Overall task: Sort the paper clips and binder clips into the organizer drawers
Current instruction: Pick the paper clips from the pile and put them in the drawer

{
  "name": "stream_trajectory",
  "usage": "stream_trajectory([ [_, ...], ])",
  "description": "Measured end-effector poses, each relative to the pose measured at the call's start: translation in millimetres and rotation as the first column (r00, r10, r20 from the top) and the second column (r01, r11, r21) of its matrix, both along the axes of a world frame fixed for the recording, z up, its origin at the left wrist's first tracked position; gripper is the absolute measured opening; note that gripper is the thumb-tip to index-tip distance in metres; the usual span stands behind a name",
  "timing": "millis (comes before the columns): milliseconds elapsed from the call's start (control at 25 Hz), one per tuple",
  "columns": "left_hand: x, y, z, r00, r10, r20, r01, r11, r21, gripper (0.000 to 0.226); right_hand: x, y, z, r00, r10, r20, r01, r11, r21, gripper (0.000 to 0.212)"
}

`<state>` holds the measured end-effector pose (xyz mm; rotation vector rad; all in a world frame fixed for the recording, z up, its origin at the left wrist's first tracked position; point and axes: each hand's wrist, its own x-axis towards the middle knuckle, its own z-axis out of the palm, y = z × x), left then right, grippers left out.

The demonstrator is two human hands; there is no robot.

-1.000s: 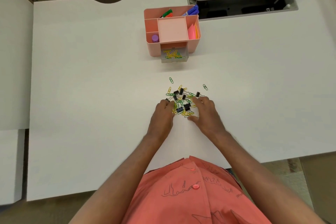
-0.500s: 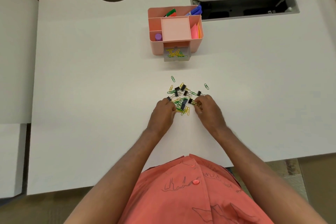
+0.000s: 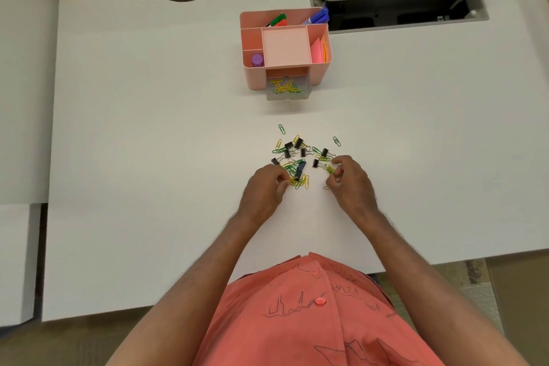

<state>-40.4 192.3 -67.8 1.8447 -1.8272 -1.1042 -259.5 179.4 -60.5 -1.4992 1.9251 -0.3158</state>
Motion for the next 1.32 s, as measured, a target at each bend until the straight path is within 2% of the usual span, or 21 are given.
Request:
stream_trajectory([
  [200,3.7,-23.6,19.1,0.994,0.103,-0.04,-0.104,0.994,-0.02,0.004,-15.1,-1.4,5.8,0.998,-0.05,-0.028,0.052,0.995,0.086,0.012],
  [400,3.5,-98.1,57.7,0.982,0.189,-0.032,-0.191,0.949,-0.25,0.005,-11.1,-16.9,23.9,1.0,0.003,-0.014,-0.002,0.999,0.054,0.008],
  [480,3.0,-131.6,68.0,0.974,0.223,0.03,-0.199,0.916,-0.349,0.006,-4.5,-27.1,35.9,1.0,0.006,0.029,-0.007,1.0,0.024,0.008],
  [560,1.6,-159.0,71.1,0.961,0.232,0.151,-0.156,0.905,-0.395,0.01,3.8,-41.4,50.8,0.997,0.013,0.072,-0.012,1.0,-0.011,0.008],
  [680,-0.1,-181.8,66.5,0.928,0.215,0.305,-0.098,0.929,-0.356,0.015,20.4,-72.0,73.4,0.992,0.04,0.118,-0.028,0.995,-0.099,0.009],
  [800,0.0,-184.0,60.8,0.921,0.191,0.341,-0.072,0.941,-0.332,0.018,39.1,-111.8,86.8,0.993,0.107,0.054,-0.092,0.97,-0.224,0.01],
  [920,4.3,-175.3,59.8,0.933,0.193,0.304,-0.072,0.927,-0.368,0.018,57.8,-147.1,87.4,0.974,0.207,-0.089,-0.224,0.928,-0.297,0.014],
  [1080,10.3,-143.9,56.0,0.951,0.236,0.201,-0.142,0.907,-0.396,0.016,71.9,-176.7,75.3,0.919,0.287,-0.272,-0.359,0.894,-0.269,0.022],
  [1240,11.7,-83.3,39.6,0.96,0.27,0.071,-0.235,0.919,-0.318,0.011,75.1,-187.5,66.7,0.896,0.317,-0.312,-0.397,0.886,-0.24,0.024],
  [1320,8.3,-51.5,28.2,0.97,0.235,0.062,-0.213,0.946,-0.244,0.011,74.2,-187.6,66.0,0.911,0.308,-0.276,-0.377,0.892,-0.249,0.023],
])
